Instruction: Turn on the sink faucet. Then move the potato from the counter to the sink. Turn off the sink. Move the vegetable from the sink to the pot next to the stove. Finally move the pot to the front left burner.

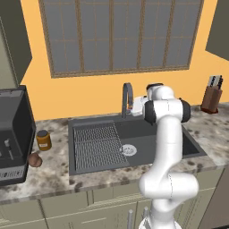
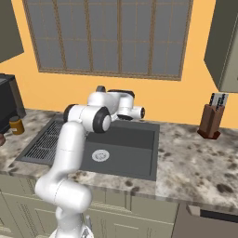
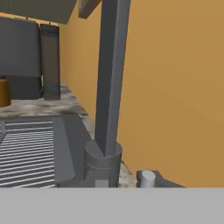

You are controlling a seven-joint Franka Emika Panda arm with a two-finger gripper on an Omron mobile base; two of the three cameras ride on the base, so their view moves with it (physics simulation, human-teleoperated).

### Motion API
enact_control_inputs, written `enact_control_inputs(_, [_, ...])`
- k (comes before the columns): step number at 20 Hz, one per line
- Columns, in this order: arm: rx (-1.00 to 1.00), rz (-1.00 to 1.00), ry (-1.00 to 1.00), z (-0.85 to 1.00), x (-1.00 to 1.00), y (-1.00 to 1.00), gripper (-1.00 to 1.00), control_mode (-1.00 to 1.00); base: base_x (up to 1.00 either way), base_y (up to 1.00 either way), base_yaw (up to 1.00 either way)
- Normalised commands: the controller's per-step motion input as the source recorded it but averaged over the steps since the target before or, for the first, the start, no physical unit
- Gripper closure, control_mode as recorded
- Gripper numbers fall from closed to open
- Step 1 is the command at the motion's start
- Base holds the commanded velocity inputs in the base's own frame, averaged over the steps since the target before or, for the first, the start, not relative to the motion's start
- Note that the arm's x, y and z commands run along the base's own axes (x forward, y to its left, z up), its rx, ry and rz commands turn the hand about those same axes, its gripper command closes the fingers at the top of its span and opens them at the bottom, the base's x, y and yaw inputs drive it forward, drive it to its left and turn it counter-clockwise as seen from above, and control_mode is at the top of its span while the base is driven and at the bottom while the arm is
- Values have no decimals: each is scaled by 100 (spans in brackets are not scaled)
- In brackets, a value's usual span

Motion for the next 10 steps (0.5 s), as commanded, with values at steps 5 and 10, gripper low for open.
enact_control_inputs(5, [3,-2,0,0,0,-42,100,-100,0,0,0])
enact_control_inputs(10, [0,-8,1,-2,0,-12,100,-100,0,0,0])
